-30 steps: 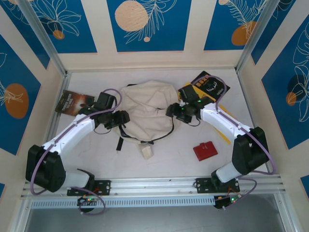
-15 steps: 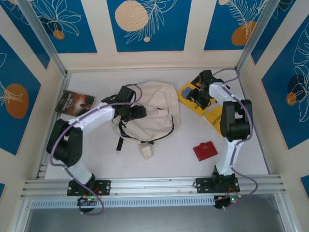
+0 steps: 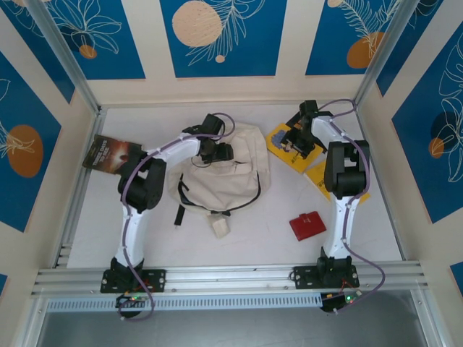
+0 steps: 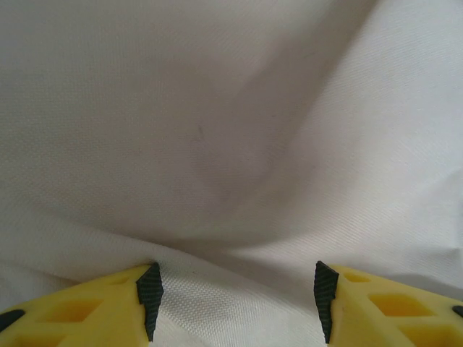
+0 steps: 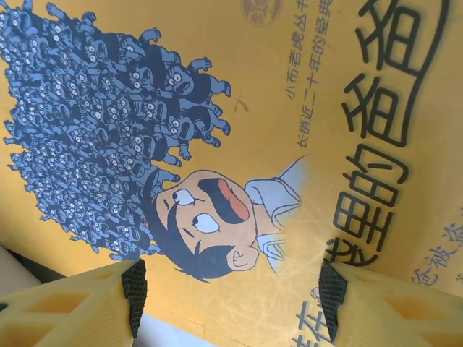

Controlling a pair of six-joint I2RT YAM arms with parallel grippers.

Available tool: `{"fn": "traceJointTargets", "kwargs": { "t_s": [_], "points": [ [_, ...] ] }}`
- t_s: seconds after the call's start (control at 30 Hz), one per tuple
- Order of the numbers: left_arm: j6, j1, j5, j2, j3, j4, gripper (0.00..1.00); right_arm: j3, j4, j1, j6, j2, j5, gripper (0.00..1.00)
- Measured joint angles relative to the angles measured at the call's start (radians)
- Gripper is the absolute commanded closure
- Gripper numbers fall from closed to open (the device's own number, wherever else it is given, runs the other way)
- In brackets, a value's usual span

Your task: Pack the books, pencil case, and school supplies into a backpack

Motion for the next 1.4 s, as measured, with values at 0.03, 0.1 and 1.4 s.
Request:
{"fn": "traceJointTargets", "kwargs": {
  "t_s": [0.03,0.1,1.4],
  "points": [
    [0.010,0.000,-0.002,0.007,0.007,-0.010,0.39,0.000,-0.001,0.002,0.002,0.000,-0.003,0.33],
    [0.019,0.004,-0.009,0.008,0.008,-0.019,0.39,-0.008,0.001,0.006,0.011,0.000,-0.009,0.33],
    [-0.064,0.033,0.090,-0.413,-0.233,-0.052,0.15,0.014,-0.080,0.068,-0.079,0.004,0.044,0.35]
  ]
}}
